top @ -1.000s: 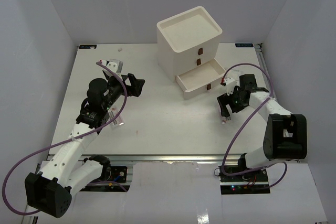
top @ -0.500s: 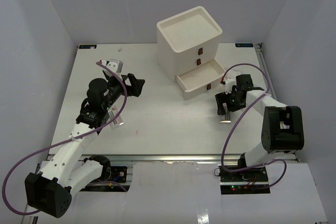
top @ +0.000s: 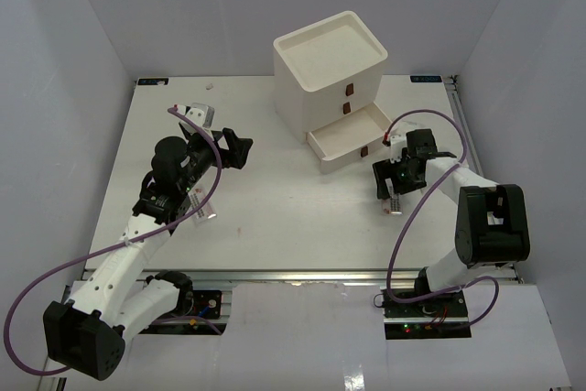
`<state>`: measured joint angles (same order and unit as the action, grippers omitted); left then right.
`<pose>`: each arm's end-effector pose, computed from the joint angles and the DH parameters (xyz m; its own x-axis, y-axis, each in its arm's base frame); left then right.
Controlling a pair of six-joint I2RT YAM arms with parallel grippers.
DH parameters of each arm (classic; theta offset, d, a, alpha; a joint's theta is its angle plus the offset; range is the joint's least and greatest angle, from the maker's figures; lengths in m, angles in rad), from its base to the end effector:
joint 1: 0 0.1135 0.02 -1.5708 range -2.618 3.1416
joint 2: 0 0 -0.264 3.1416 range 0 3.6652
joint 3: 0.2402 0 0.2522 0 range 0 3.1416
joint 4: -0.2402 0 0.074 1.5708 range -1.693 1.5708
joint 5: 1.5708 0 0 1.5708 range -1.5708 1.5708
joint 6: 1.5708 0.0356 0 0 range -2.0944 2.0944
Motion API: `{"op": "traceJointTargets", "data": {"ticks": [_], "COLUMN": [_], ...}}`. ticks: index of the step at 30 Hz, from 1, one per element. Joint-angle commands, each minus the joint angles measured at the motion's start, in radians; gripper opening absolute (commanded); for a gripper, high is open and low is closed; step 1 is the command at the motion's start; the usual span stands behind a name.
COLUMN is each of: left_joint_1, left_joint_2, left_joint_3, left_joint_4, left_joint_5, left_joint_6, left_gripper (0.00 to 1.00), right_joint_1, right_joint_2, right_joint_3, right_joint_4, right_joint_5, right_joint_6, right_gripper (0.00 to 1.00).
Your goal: Organize the makeup
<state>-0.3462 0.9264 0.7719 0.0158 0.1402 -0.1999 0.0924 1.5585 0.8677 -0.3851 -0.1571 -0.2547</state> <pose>0.2061 -0.0796 0.3310 -0.2200 -0.1296 -0.9668 0.4311 0.8762 -0.2156 0.2939 0.0328 0.1716 -0.8064 -0.3246 -0.4943 -0.3806 0.9247 0.0136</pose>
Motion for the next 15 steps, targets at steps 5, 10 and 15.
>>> {"op": "traceJointTargets", "data": {"ticks": [5, 10, 15], "left_joint_1": [0.004, 0.004, 0.004], "left_joint_2": [-0.020, -0.020, -0.020], "left_joint_3": [0.003, 0.003, 0.001], "left_joint_4": [0.013, 0.013, 0.012], "left_joint_5": [0.007, 0.006, 0.006], "left_joint_6": [-0.002, -0.003, -0.001], "left_gripper": [0.98, 0.98, 0.98], "right_joint_1": [0.072, 0.104, 0.105], "right_joint_2": [-0.043, -0.056, -0.046], "right_joint_3": [-0.041, -0.059, -0.065], "right_joint_4": [0.065, 0.085, 0.091], "right_joint_5": [0.152, 0.191, 0.232], "right_joint_6": [0.127, 0.166, 0.178], "right_gripper": [0.90, 0.90, 0.90]}}
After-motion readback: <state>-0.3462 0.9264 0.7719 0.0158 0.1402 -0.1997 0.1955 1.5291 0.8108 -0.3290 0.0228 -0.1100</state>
